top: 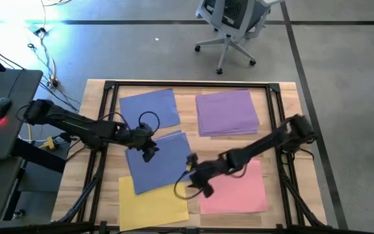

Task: Organize paper
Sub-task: Stack the blue paper on the top left blue paper

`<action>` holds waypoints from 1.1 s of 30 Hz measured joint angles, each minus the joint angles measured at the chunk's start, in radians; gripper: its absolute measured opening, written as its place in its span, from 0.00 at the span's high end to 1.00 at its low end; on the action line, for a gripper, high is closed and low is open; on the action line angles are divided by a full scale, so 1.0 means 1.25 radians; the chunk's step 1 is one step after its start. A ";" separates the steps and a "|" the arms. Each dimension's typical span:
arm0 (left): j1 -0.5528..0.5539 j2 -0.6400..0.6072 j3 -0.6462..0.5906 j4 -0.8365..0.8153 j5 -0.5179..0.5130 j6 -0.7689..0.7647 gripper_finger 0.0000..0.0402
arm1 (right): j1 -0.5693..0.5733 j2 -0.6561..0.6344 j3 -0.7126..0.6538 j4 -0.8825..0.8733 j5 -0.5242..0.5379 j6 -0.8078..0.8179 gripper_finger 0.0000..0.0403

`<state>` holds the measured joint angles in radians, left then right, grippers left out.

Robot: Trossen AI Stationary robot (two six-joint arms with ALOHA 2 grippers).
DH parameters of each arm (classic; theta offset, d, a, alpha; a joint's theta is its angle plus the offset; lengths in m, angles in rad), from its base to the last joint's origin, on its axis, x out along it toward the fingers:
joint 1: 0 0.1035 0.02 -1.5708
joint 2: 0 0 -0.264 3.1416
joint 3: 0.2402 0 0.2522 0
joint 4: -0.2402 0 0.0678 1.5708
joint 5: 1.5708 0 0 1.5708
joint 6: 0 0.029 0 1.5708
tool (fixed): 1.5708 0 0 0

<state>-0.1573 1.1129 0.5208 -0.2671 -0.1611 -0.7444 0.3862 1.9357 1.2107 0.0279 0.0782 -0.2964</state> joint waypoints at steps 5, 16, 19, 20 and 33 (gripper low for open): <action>0.030 0.063 -0.056 0.049 0.062 0.012 0.67 | 0.000 0.141 0.146 -0.057 0.031 -0.015 0.40; 0.031 0.204 -0.061 0.118 0.126 0.041 0.67 | -0.021 0.336 0.416 -0.314 0.105 -0.015 0.52; 0.031 0.218 -0.061 0.141 0.134 0.041 0.67 | -0.018 0.345 0.441 -0.325 0.110 -0.015 0.57; 0.031 0.218 -0.062 0.145 0.135 0.041 0.67 | -0.016 0.346 0.449 -0.326 0.121 -0.015 0.58; 0.030 0.220 -0.063 0.130 0.146 0.055 0.67 | -0.017 0.333 0.538 -0.351 0.071 0.023 0.82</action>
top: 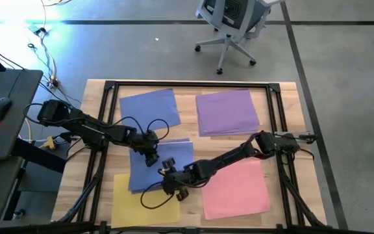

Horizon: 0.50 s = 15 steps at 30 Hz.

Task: Organize paper
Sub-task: Stack the blue paper on the top left blue paper

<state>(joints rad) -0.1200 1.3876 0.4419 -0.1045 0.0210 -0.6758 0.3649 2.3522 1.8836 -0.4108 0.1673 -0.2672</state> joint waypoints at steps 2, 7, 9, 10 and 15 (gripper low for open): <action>0.000 0.000 0.000 -0.001 0.000 0.000 0.67 | -0.008 -0.001 0.000 0.008 -0.063 0.042 0.83; 0.000 0.000 0.000 -0.002 -0.002 0.000 0.67 | -0.020 0.010 0.000 0.006 -0.150 0.103 0.78; 0.000 0.000 -0.001 -0.002 -0.003 0.000 0.67 | -0.021 0.019 0.000 0.016 -0.157 0.104 0.73; 0.000 0.000 -0.001 -0.002 -0.003 -0.001 0.67 | -0.021 0.025 0.000 0.013 -0.157 0.104 0.70; 0.000 0.001 -0.001 -0.002 -0.003 -0.001 0.67 | -0.013 0.060 0.000 0.008 -0.096 0.103 0.56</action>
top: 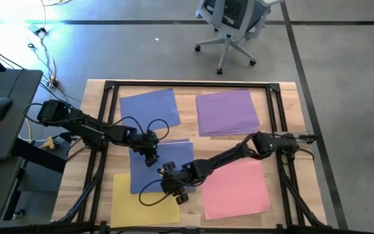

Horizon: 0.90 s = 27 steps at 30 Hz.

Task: Organize paper
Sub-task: Stack the blue paper on the top left blue paper

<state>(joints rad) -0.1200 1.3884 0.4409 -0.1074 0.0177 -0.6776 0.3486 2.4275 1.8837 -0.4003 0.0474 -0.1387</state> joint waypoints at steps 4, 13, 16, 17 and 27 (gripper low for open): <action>0.000 0.000 0.000 0.000 -0.001 0.000 0.67 | 0.015 0.007 0.000 0.023 -0.003 -0.023 0.49; 0.000 0.000 0.000 0.000 -0.002 0.000 0.67 | 0.053 0.018 0.000 0.087 0.113 -0.058 0.47; 0.000 0.001 0.000 0.000 -0.003 -0.001 0.67 | 0.053 0.025 0.000 0.066 0.198 -0.034 0.47; 0.000 0.001 0.000 0.000 -0.003 -0.001 0.67 | 0.054 0.025 0.000 0.057 0.216 -0.033 0.47; 0.000 0.001 -0.001 0.000 0.000 -0.007 0.67 | 0.060 0.011 0.000 0.033 0.360 0.011 0.53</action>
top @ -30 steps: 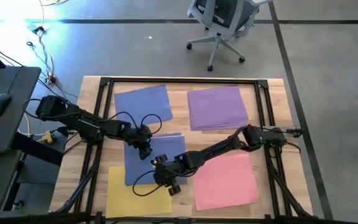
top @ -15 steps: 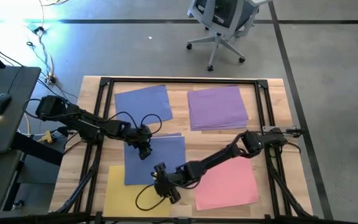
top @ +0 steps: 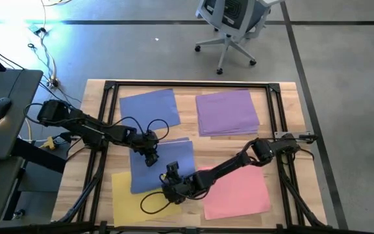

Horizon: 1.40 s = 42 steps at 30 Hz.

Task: Organize paper
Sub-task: Stack the blue paper on the top left blue paper

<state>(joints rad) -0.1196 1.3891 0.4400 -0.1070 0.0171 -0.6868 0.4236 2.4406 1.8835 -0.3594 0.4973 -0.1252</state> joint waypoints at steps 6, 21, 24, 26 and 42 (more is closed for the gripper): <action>0.000 0.000 0.000 0.000 0.000 0.000 0.67 | 0.000 -0.024 0.000 0.005 -0.032 0.048 0.61; 0.000 0.000 0.000 0.000 0.000 0.000 0.67 | -0.053 -0.026 0.000 -0.012 -0.196 0.172 0.94; 0.000 0.000 0.000 0.000 0.000 0.001 0.67 | -0.064 -0.030 0.000 -0.010 -0.264 0.173 0.98; 0.000 0.000 0.000 0.000 0.000 0.001 0.67 | -0.073 -0.032 0.000 -0.007 -0.340 0.180 0.98; 0.000 0.000 0.000 0.000 0.001 -0.006 0.67 | -0.102 -0.034 0.000 -0.026 -0.434 0.226 0.95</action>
<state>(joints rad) -0.1192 1.3891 0.4400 -0.1070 0.0180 -0.6938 0.2963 2.3978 1.8835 -0.3919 -0.0450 0.1567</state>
